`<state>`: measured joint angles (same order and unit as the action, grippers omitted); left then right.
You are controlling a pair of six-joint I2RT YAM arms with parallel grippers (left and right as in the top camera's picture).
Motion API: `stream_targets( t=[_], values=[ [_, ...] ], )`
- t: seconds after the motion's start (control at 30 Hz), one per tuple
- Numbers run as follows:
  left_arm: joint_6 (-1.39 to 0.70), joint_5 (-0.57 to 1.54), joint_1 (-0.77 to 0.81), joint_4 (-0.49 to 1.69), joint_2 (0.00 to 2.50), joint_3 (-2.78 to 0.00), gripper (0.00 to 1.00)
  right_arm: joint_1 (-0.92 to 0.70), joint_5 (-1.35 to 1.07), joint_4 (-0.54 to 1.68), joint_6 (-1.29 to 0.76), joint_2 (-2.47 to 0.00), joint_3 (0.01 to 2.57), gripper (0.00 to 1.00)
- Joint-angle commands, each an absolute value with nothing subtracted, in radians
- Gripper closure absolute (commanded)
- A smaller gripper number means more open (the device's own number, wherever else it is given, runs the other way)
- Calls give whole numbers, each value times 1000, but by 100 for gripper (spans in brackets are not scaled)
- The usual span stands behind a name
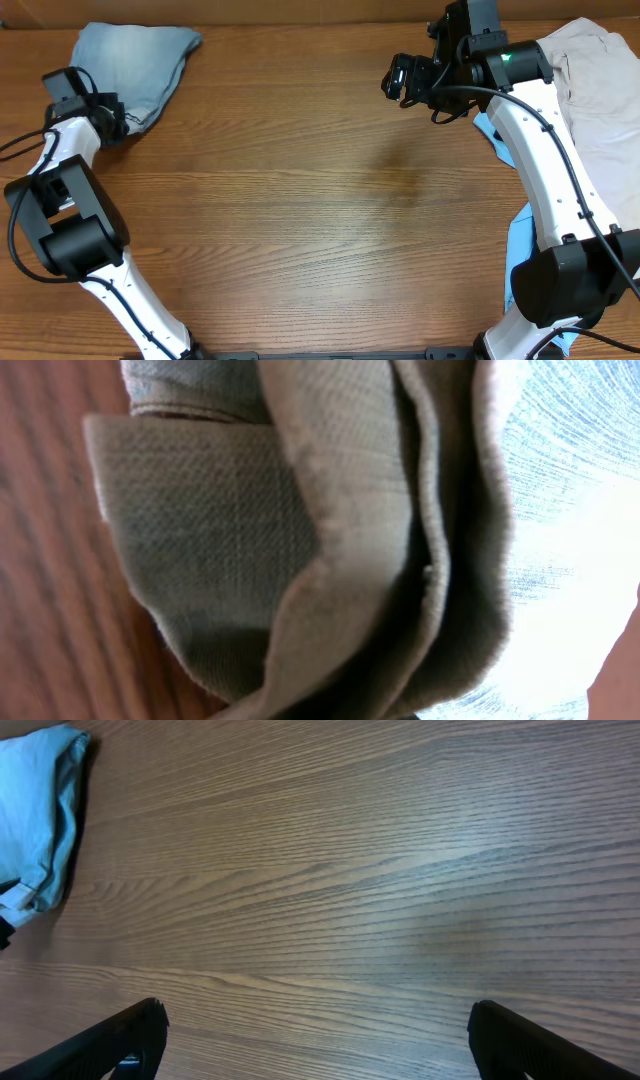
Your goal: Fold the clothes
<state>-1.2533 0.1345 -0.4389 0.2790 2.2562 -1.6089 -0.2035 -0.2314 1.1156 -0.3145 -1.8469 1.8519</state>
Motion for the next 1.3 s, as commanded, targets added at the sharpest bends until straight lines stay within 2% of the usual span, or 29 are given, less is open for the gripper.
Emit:
stream_targets(
  t=[0.0,0.03,0.07,0.1,0.17,0.2,0.33,0.57,0.8,1.07,1.27],
  values=[
    [-1305,101,-464,284,2270,-1605,83,-207,-226,1108,-319,-1846,1851,0],
    [-1314,101,-465,278,2270,-1605,80,-207,-226,1108,-319,-1846,1850,0],
    [-1317,101,-465,270,2270,-1605,73,-207,-226,1107,-319,-1846,1850,0],
    [-1316,102,-464,263,2270,-1605,53,-207,-226,1106,-319,-1846,1851,0],
    [-1310,115,-464,258,2269,-1605,3,-207,-226,1106,-319,-1846,1851,0],
    [-1278,134,-465,255,2266,-1606,0,-207,-225,1106,-319,-1846,1851,0],
    [-1082,274,-473,234,2215,-1606,0,-202,-219,1106,-319,-1846,1851,0],
    [-857,282,-474,362,1947,-1606,0,-195,-219,1116,-317,-1834,1873,0],
    [-585,299,-440,514,1577,-1606,0,-195,-285,1234,-133,-1781,2043,0],
    [-553,286,-432,547,1397,-1606,0,-195,-88,1493,-100,-1670,2469,0],
    [-553,286,-432,570,1401,-1606,0,-195,-64,1503,-100,-1543,2622,0]
  ],
)
